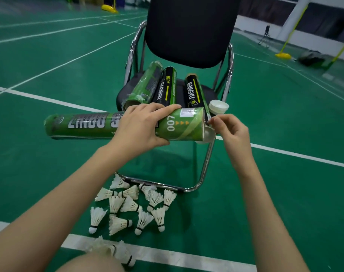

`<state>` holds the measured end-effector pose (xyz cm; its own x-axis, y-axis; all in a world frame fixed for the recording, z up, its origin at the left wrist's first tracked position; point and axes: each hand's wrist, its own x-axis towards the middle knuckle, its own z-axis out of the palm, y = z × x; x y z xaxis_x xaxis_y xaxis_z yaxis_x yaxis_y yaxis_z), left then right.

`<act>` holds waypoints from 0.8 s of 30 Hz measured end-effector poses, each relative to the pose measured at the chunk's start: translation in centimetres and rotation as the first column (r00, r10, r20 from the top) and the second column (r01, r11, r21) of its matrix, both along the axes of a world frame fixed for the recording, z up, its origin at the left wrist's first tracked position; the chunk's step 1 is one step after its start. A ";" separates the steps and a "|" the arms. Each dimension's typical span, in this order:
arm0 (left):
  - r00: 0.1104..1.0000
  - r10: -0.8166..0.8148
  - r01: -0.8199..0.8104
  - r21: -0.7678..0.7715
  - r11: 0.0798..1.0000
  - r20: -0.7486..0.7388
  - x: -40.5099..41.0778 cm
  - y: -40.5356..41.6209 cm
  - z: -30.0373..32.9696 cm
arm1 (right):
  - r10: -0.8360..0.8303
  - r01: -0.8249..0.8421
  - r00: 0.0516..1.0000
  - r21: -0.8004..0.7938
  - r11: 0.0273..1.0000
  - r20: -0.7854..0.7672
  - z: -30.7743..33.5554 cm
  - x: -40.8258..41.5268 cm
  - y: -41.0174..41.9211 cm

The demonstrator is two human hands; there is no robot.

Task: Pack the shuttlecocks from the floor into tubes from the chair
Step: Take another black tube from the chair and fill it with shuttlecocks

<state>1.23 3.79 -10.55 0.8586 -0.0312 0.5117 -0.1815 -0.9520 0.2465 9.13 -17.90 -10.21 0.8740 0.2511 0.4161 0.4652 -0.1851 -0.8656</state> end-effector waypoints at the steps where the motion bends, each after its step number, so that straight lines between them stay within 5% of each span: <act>1: 1.000 0.001 -0.001 -0.005 1.000 -0.007 0.2 0.0 0.0 | -0.043 0.043 0.999 -0.047 0.998 0.006 -0.3 1.5 -0.1; 7: 0.999 0.013 -0.014 -0.025 1.000 -0.037 0.9 -0.2 0.1 | -0.270 0.372 0.923 -0.449 0.813 0.275 -2.1 11.2 -0.1; 12: 0.999 0.017 -0.019 -0.043 0.999 -0.045 1.1 -0.2 -0.4 | -0.262 0.420 0.907 -0.653 0.630 0.331 -2.8 15.8 -0.2; 24: 0.999 0.017 -0.019 -0.041 0.999 -0.048 1.6 -0.2 -1.2 | -0.307 0.460 0.888 -0.638 0.617 0.343 -3.2 18.1 0.7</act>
<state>2.85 3.54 -11.71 0.8823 0.0049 0.4706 -0.1515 -0.9437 0.2940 27.27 -17.23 -13.38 0.8848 0.1877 0.4265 0.3413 -0.8843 -0.3188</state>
